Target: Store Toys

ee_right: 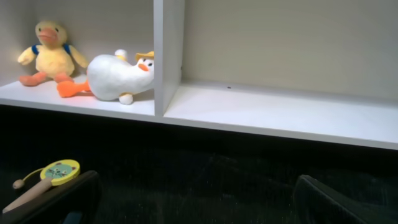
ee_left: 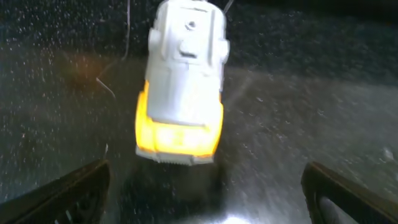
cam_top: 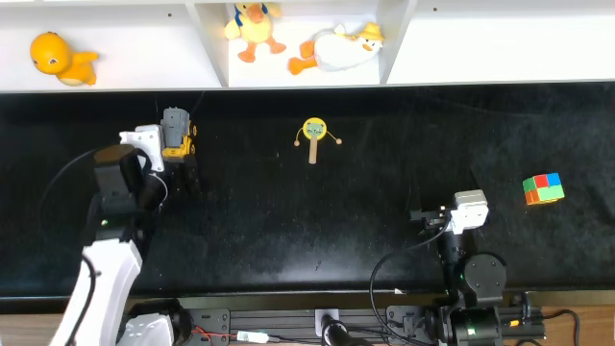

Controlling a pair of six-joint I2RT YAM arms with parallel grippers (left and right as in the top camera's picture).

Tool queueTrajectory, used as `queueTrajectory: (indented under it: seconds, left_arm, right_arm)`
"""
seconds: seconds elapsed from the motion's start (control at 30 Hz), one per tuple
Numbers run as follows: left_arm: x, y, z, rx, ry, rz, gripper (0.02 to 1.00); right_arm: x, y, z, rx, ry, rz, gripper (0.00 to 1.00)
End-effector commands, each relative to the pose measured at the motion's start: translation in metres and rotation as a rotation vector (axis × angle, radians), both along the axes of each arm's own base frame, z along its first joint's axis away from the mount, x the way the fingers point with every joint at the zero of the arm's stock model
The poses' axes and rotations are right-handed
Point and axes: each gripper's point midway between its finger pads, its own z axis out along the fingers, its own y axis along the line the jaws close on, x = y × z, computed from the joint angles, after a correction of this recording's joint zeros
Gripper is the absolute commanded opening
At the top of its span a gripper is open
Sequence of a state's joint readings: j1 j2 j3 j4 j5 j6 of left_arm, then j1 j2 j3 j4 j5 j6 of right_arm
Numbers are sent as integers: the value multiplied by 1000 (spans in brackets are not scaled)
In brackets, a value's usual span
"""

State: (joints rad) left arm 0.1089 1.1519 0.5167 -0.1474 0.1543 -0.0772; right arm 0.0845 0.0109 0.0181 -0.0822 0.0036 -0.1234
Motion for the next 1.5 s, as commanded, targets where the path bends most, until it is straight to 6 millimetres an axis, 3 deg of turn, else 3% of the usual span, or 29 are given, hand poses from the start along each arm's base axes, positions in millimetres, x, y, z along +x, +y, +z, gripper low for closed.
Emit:
queueTrajectory:
  seconds: [0.03,0.47,0.77,0.97,1.33,1.5]
  left_arm:
    - [13,5,-10,37,-5,-4,998]
    - [38,10,-25,123,-50,-55,978]
    - [46,11,-30,129,-47,-62,487]
    - [43,10,-27,128,-44,-62,294]
    - [5,7,4,131,-59,-61,279]
    - [-3,4,28,130,-108,-66,281]
  right_arm:
    - [0,0,-4,12,3,4,996]
    - [0,0,-4,12,3,4,996]
    - [0,0,-4,12,3,4,993]
    - [0,0,-4,12,3,4,993]
    - [0,0,-4,12,3,4,993]
    - [0,0,-4,12,3,4,996]
